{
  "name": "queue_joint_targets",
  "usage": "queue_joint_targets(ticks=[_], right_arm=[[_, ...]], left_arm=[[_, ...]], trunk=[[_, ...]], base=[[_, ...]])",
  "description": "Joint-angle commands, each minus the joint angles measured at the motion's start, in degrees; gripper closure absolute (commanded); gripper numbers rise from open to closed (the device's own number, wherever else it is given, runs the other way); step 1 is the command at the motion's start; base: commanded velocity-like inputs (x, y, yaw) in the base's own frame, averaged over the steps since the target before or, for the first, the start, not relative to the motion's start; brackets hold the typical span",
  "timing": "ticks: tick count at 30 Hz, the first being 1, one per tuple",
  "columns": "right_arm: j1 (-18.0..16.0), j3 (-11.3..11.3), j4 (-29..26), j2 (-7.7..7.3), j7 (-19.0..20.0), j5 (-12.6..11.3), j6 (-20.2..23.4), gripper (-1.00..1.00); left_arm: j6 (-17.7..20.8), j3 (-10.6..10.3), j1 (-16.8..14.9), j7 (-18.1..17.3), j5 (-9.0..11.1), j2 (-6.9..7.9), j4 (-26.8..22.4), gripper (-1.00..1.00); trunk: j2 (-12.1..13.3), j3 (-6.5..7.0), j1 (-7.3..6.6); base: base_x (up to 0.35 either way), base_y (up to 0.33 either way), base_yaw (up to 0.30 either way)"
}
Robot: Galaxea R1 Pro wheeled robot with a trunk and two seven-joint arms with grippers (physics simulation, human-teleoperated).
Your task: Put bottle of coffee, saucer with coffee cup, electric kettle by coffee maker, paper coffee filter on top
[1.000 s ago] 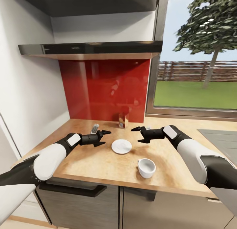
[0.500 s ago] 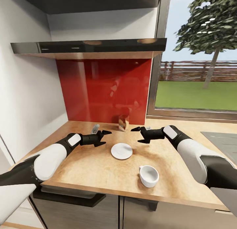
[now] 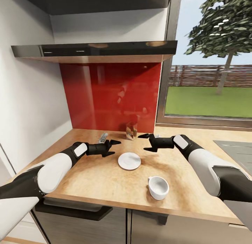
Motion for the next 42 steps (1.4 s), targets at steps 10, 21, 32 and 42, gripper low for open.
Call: queue_joint_targets(ticks=[10,21,32,42], right_arm=[[0.47,-0.1,0.88,-0.04,3.25,0.63,0.25,-1.0],[2.12,-0.05,1.64,-0.16,3.47,0.69,0.25,-1.0],[3.16,0.02,1.93,-0.33,3.52,0.8,0.25,-1.0],[4.03,2.1,2.0,-0.08,3.52,0.88,0.25,-1.0]], left_arm=[[0.69,-0.66,-0.04,-0.43,-0.53,-0.03,-0.04,-1.0],[0.71,-0.69,-0.02,-0.44,-0.59,0.02,-0.03,-1.0],[0.7,-0.69,-0.02,-0.45,-0.6,0.02,-0.03,-1.0],[0.71,-0.69,-0.03,-0.46,-0.6,0.02,-0.03,-1.0]], trunk=[[-0.04,-0.06,0.0],[-0.04,-0.06,0.0],[-0.04,-0.06,0.0],[-0.04,-0.06,0.0]], base=[[0.0,0.0,0.0],[0.0,0.0,0.0],[0.0,0.0,0.0],[0.0,0.0,0.0]])
